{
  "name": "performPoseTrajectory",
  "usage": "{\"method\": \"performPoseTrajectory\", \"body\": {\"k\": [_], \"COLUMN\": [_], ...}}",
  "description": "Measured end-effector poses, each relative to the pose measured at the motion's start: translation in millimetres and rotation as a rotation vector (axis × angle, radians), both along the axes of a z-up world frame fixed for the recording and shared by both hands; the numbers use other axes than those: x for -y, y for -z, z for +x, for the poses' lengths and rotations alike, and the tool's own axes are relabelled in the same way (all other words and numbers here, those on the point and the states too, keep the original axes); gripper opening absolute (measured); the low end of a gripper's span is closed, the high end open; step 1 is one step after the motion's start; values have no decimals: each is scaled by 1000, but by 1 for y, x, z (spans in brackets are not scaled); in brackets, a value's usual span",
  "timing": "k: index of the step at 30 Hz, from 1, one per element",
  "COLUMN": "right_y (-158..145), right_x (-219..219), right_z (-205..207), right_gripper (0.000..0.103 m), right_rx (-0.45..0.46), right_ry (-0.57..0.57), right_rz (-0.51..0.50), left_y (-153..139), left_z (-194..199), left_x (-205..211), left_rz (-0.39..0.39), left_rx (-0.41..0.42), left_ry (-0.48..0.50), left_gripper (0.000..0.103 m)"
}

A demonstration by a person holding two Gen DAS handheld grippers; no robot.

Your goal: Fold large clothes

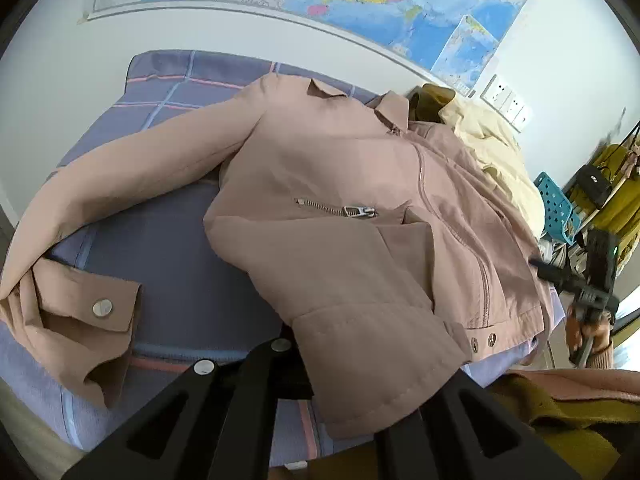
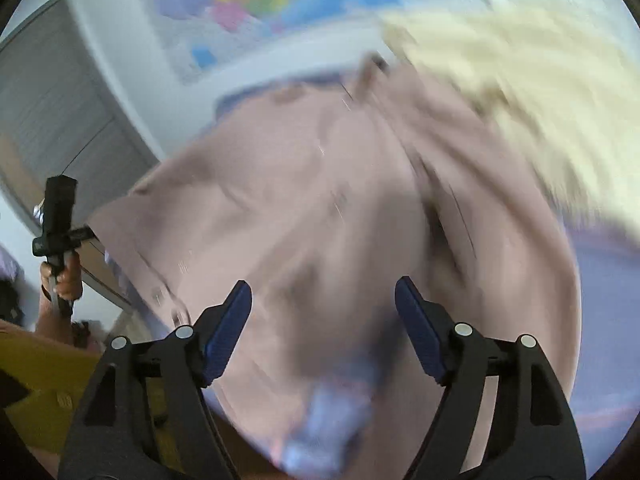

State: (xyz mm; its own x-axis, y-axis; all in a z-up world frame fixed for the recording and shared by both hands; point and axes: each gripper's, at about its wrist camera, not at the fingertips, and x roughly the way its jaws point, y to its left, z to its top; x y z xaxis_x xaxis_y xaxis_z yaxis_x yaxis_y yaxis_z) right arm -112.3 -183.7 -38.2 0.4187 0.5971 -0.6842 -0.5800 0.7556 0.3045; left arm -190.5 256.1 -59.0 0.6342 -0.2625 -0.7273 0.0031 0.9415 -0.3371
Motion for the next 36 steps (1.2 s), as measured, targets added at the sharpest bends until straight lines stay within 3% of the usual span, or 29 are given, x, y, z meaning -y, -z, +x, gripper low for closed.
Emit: {"method": "performPoseTrajectory", "body": {"k": [3,4,5,6,8,10,12,13,15,17,20,22,24,25,28,29,32,34,36], "right_y": [26,33,39,43,29,-11,-32,-31,-15,11,36,39,32,27,10,4,-5,-3,3], "right_x": [4,1,-1,-3,6,39,60,59,49,30,22,24,28,32,41,46,71,88,105], "right_z": [-2,2,6,10,7,-3,-8,-7,-3,-3,-4,-3,-1,-2,-2,-2,8,16,23], "right_gripper": [64,39,7,6,4,4,4,4,4,6,10,18,24,28,37,44,52,71,73], "right_rx": [-88,-122,-170,-228,-237,-161,-83,-75,-124,-153,-185,-183,-174,-151,-84,-60,-7,16,33], "right_ry": [-19,-30,-55,-78,-111,-92,-55,-38,-29,-35,-41,-24,-11,4,22,40,123,213,285], "right_rz": [25,54,98,164,293,447,431,350,258,114,46,28,39,38,28,31,64,32,-15], "left_y": [0,-1,-4,-9,-19,-33,-44,-44,-31,-6,32,32,20,5,-19,-25,-36,-38,-42], "left_z": [1,0,0,-2,-9,-19,-28,-27,-21,-14,-9,-18,-30,-43,-66,-72,-83,-81,-85], "left_x": [0,-1,-2,-2,-5,-12,-14,-11,3,9,12,16,15,13,5,2,-2,5,7], "left_rz": [1,-8,-33,-48,-57,-75,-34,-12,115,189,310,352,336,312,325,324,329,318,292], "left_rx": [-25,-27,-25,-24,-16,-11,-3,-9,-66,-157,-269,-214,-131,-37,97,134,206,219,271], "left_ry": [-14,-21,-17,-18,-30,-51,-61,-56,-31,-18,-37,-1,34,72,84,85,75,75,111], "left_gripper": [2,2,2,2,2,3,5,6,7,16,22,36,41,45,60,60,65,65,65]}}
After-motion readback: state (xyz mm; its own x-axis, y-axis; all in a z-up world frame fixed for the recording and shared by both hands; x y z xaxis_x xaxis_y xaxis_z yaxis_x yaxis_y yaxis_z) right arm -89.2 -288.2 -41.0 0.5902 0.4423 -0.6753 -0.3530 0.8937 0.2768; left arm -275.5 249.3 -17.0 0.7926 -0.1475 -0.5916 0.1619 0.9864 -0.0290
